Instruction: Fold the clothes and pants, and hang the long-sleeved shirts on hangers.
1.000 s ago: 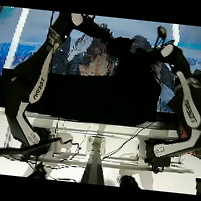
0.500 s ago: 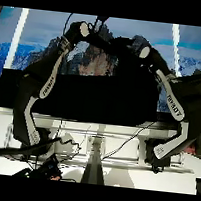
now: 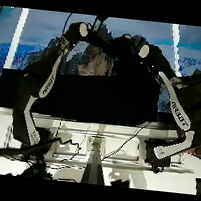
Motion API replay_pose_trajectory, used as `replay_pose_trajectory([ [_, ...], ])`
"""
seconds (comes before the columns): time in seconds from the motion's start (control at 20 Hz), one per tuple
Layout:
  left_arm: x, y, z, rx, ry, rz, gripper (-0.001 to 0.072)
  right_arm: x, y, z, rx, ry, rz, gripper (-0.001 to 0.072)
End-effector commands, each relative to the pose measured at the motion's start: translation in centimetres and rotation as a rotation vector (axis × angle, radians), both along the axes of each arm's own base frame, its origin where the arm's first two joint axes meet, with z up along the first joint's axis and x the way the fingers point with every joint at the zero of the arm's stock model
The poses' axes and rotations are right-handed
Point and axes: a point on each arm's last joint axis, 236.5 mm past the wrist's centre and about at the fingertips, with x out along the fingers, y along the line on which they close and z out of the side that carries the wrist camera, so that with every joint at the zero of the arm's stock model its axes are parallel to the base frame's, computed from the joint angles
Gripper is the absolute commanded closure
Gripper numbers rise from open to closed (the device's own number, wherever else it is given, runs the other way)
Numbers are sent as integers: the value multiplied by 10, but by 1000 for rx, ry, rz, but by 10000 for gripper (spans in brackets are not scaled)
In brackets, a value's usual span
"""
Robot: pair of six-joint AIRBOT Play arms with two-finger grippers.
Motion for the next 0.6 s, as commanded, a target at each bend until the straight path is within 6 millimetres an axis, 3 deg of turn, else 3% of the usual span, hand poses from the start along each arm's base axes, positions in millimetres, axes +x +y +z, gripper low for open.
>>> replay_pose_trajectory([
  [0.0,5,10,41,-25,-63,17,-10,54,-42,5,28,-122,-217,74],
  [0.15,3,11,69,-43,-104,18,-10,68,-71,-15,28,-75,-298,73],
  [0.35,0,9,85,-52,-126,14,-9,48,-62,-59,-18,134,-222,101],
  [0.4,0,9,86,-53,-128,14,-9,43,-57,-66,-25,169,-198,175],
  [0.45,-1,9,87,-53,-127,12,-9,41,-51,-69,-33,178,-169,309],
  [0.5,-1,9,88,-54,-129,12,-8,41,-45,-69,-41,161,-122,532],
  [0.55,-1,10,89,-53,-130,13,-8,40,-39,-67,-46,149,-87,692],
])
